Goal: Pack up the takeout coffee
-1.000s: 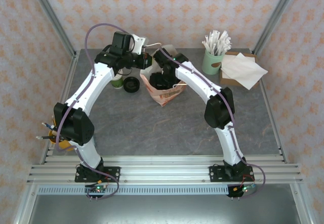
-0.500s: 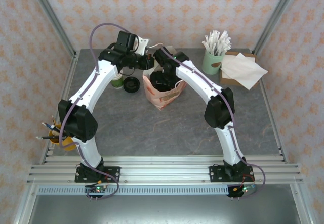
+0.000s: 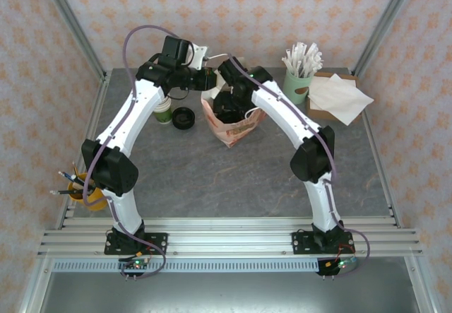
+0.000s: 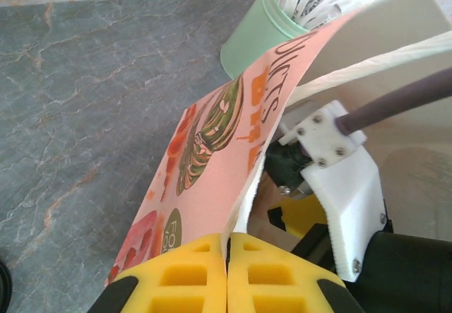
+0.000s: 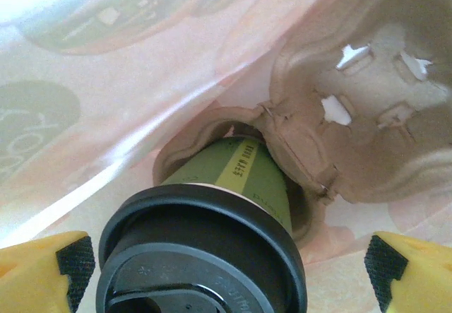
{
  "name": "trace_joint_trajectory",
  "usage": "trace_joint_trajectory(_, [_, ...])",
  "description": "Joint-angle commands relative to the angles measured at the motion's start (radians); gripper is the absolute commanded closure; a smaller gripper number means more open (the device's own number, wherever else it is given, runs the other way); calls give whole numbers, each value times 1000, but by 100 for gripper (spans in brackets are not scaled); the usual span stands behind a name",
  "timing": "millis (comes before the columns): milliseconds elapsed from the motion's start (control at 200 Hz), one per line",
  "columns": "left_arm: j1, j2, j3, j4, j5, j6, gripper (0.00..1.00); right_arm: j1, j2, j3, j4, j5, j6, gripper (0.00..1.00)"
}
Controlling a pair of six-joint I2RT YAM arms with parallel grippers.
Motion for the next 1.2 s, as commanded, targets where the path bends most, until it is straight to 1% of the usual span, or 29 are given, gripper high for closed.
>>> trace_joint_trajectory(0, [8, 48, 3, -81, -76, -25, 100, 2, -127, -41, 30, 6, -53, 1])
trace_joint_trajectory(115, [8, 48, 11, -60, -20, -25, 100, 2, -112, -102, 25, 18, -46, 1])
trace_joint_trajectory(225, [8, 48, 21, -58, -13, -25, 100, 2, -79, -126, -8, 27, -52, 1])
trace_joint_trajectory(310, [8, 48, 26, -72, -22, -11, 100, 2, -112, -179, 54, 16, -51, 1])
trace_joint_trajectory(360, [8, 78, 25, -82, -33, -4, 100, 2, -139, -197, 96, 8, -51, 1])
trace_joint_trajectory(450, [8, 88, 33, -106, -59, 5, 100, 0, -171, -170, 142, -7, -62, 1])
trace_joint_trajectory(596, [8, 104, 63, -142, -93, 10, 100, 0, -204, -61, 149, -9, -72, 1])
trace_joint_trajectory(666, [8, 112, 70, -155, -96, 8, 100, 0, -243, -55, 176, 27, -78, 1])
trace_joint_trajectory(736, [8, 115, 72, -165, -97, 10, 100, 0, -302, -90, 212, 97, -81, 1])
trace_joint_trajectory(791, [8, 117, 74, -173, -103, 12, 100, 0, -361, -150, 264, 152, -96, 1])
trace_joint_trajectory(951, [8, 106, 80, -189, -116, 24, 100, -3, -530, -376, 495, 271, -141, 0])
trace_joint_trajectory(981, [8, 101, 83, -191, -116, 28, 100, -4, -544, -394, 516, 295, -145, 0])
trace_joint_trajectory(1016, [8, 95, 88, -191, -118, 28, 100, -5, -558, -404, 525, 354, -140, 0])
trace_joint_trajectory(1101, [8, 89, 115, -202, -124, 39, 100, -15, -568, -387, 521, 428, -129, 0])
trace_joint_trajectory(1151, [8, 92, 135, -213, -113, 45, 100, -17, -567, -382, 527, 421, -138, 0])
trace_joint_trajectory(1196, [8, 93, 145, -215, -89, 44, 100, -18, -560, -381, 534, 352, -179, 0])
